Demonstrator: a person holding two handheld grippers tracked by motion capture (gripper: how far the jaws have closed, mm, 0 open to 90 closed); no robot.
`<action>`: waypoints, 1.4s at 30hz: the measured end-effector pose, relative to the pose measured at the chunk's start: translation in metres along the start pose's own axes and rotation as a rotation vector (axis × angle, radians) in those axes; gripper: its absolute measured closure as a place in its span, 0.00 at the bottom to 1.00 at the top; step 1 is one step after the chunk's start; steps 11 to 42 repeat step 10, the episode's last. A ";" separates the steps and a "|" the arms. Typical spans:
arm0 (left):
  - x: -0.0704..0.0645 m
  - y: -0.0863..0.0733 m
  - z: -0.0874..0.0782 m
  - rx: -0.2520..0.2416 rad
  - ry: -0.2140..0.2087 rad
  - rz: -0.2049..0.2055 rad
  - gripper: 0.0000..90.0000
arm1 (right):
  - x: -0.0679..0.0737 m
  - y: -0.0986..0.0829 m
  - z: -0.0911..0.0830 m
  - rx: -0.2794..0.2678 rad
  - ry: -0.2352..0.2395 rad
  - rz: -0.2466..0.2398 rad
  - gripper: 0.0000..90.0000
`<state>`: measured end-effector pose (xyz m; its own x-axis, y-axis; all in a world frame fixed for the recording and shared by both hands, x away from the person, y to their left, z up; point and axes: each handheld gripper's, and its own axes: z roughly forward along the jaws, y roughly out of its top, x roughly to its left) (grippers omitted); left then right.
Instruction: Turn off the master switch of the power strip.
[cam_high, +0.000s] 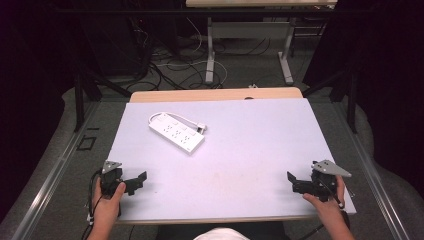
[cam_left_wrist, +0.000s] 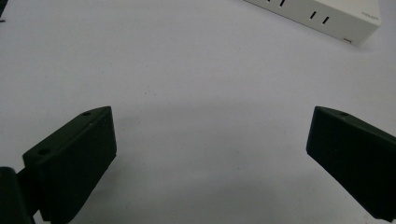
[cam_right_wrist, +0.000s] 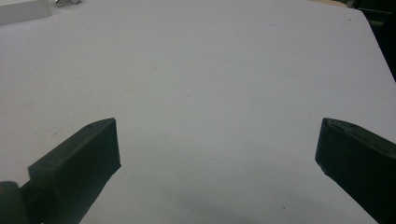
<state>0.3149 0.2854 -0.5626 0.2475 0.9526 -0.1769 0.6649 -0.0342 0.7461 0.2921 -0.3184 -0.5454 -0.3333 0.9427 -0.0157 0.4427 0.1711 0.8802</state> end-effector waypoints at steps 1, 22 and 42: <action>0.000 0.000 0.000 0.000 0.000 0.001 0.02 | 0.000 0.000 0.000 0.007 0.006 0.005 0.00; -0.002 -0.001 -0.003 -0.012 0.003 0.008 0.02 | 0.001 0.000 -0.002 0.002 0.007 -0.001 0.00; -0.002 -0.001 -0.003 -0.012 0.003 0.008 0.02 | 0.001 0.000 -0.002 0.002 0.007 -0.001 0.00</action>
